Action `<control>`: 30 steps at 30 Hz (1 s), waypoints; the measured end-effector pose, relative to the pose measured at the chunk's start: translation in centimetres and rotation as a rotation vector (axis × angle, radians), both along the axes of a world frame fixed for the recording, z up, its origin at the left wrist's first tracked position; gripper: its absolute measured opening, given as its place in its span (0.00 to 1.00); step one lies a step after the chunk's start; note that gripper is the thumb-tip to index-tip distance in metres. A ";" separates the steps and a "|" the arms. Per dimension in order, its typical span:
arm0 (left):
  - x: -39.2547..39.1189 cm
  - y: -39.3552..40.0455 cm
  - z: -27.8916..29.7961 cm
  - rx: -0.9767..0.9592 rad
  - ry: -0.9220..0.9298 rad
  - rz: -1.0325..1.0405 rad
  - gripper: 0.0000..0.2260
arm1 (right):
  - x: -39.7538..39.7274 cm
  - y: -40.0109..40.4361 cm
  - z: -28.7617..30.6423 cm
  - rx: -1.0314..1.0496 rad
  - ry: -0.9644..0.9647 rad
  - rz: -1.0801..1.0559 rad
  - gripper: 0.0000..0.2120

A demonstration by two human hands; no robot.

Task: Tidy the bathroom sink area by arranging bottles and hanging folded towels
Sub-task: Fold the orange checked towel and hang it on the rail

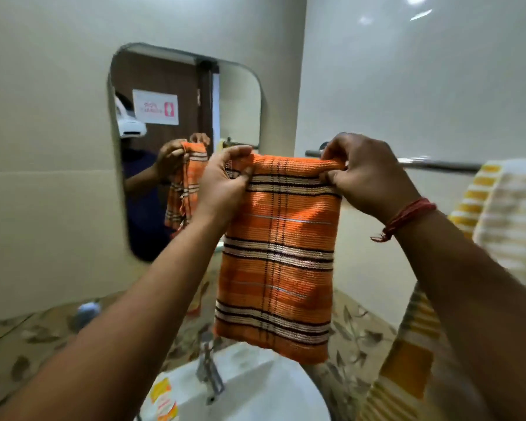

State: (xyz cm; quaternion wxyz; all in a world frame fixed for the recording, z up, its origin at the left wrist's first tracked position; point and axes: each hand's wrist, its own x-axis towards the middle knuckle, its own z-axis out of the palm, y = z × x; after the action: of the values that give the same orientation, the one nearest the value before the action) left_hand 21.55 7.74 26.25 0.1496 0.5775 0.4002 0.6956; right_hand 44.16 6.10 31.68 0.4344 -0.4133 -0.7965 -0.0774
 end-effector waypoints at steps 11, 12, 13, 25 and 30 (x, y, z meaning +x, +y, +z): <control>10.6 17.0 9.3 -0.029 0.480 0.046 0.32 | 5.2 12.4 11.7 0.301 -0.346 -0.413 0.14; 11.4 18.0 9.1 -0.047 0.549 0.062 0.31 | 5.6 13.5 11.5 0.303 -0.390 -0.445 0.15; 12.1 19.0 8.9 -0.042 0.603 0.060 0.31 | 5.9 14.4 11.1 0.315 -0.433 -0.476 0.15; 11.6 22.2 7.9 0.119 0.721 0.098 0.25 | 3.7 15.2 7.0 0.283 -0.872 -0.786 0.12; 11.1 23.8 8.2 0.078 0.751 -0.018 0.27 | -1.7 12.0 7.7 -0.083 -0.971 -0.760 0.16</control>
State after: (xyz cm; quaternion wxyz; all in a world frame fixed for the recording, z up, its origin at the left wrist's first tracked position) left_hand 32.66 31.51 34.41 -0.0237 0.8010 0.3952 0.4490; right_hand 42.44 18.10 39.34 -0.0520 -0.6024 -0.7026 -0.3752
